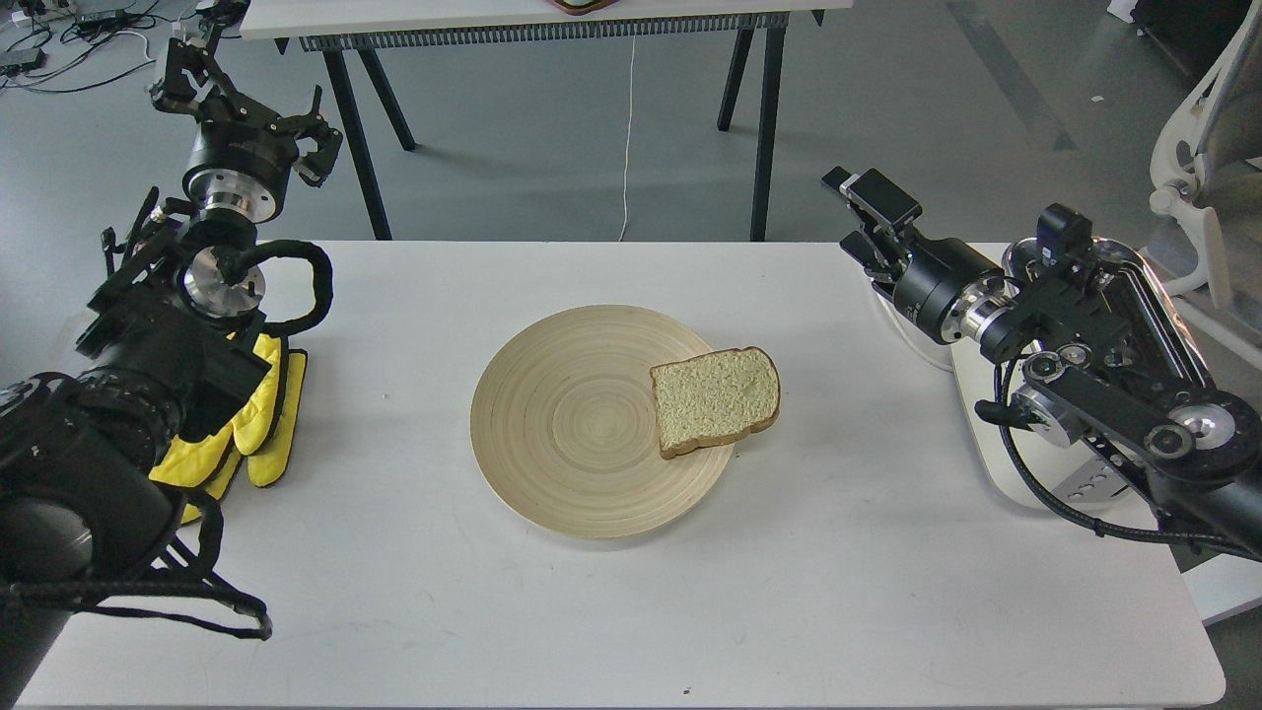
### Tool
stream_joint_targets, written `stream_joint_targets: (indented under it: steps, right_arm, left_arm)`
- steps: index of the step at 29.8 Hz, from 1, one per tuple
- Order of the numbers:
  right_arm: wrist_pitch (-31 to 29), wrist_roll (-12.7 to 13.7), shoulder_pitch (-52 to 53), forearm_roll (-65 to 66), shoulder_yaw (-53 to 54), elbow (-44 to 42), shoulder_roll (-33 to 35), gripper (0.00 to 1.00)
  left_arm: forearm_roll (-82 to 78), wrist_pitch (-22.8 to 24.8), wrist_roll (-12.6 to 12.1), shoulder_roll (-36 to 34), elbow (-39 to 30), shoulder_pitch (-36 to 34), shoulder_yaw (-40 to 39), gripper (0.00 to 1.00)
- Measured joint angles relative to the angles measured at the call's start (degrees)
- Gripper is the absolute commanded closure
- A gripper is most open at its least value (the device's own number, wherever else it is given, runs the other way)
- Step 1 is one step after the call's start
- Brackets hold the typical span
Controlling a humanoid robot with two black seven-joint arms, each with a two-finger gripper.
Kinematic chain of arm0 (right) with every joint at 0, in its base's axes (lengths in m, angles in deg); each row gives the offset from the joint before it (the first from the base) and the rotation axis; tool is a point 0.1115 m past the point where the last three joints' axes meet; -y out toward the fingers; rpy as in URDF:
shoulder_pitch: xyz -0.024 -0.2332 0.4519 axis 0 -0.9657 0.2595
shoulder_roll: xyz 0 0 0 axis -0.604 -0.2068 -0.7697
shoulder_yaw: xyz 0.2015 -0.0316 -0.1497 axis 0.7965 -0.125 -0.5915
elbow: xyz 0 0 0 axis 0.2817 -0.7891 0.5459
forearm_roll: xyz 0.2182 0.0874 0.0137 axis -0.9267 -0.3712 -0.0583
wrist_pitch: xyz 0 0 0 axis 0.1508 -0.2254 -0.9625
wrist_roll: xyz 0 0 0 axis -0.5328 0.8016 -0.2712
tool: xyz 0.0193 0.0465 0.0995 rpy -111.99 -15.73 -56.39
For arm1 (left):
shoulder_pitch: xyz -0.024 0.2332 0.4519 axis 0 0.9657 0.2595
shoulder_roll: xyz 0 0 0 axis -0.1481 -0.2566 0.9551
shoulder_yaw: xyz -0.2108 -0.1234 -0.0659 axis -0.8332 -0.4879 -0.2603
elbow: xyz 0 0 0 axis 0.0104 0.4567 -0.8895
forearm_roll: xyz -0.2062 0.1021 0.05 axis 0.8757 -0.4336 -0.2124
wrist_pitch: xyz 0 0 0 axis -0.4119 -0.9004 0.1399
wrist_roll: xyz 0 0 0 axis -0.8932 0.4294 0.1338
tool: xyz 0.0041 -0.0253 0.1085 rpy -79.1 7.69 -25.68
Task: Put bread in toaster with right arm
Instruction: 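Swing the right gripper away from the toaster toward the bread slice, then close the right gripper on the bread slice edge and lift it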
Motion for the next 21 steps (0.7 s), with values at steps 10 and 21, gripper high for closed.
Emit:
stream_joint_targets:
  steps: [10,21]
  right_arm:
    - [10.6,0.0,0.1,5.0,-18.1,-10.1,-9.9,0.12]
    - [10.6,0.5,-0.3,4.2,-20.6,-11.0,-11.9,0.39]
  left_arm:
    - [0.0,0.0,0.0,0.2,0.0,0.0,-0.1,0.00]
    - [0.0,0.0,0.0,0.1,0.0,0.0,-0.1,0.00]
